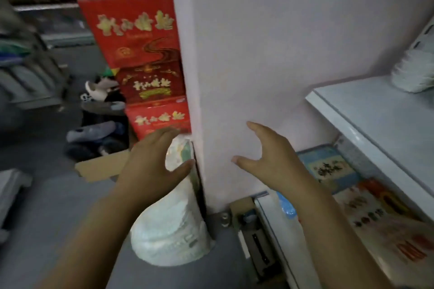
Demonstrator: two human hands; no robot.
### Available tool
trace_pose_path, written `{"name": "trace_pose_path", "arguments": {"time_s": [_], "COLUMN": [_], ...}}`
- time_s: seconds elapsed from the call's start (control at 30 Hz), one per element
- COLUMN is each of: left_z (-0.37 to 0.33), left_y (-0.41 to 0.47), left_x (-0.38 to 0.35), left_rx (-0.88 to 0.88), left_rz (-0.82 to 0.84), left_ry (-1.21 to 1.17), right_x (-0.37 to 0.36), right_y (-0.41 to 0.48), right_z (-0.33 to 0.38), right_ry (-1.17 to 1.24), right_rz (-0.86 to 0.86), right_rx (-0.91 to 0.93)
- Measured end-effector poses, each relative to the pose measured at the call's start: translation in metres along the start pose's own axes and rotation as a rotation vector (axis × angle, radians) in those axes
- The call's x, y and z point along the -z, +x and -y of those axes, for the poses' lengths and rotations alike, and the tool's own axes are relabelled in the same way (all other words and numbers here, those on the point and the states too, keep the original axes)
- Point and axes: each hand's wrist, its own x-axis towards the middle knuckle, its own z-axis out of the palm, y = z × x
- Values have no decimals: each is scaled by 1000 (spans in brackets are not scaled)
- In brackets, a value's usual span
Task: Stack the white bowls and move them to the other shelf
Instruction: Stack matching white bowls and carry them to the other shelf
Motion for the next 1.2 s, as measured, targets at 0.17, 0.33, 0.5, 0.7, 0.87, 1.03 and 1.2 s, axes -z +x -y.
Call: {"name": "trace_pose_path", "arguments": {"time_s": [0.17, 0.33, 0.5, 0.7, 0.87, 1.03, 1.2], "left_z": [77, 119, 145, 178, 199, 210, 232], "left_y": [-69, -130, -169, -200, -217, -246, -291], "left_x": [48, 82, 103, 128, 136, 128, 140], "left_rx": [270, 562, 784, 990, 1175, 1346, 1485], "left_rz": [-82, -172, -253, -337, -471, -563, -608], "left_ry": [62, 98, 98, 134, 140, 117, 130], "right_x": [-77, -140, -191, -253, -296, -339, -391], "right_y": [26, 45, 74, 105, 125, 120, 92], "right_z": [82, 144, 201, 275, 321, 360, 402], "right_ry": [40, 15, -13, -62, -132, -143, -144], "right_rz": [170, 341, 497, 690, 773, 909, 1044], "right_rx": [201, 350, 513, 713, 881, 1007, 1101]}}
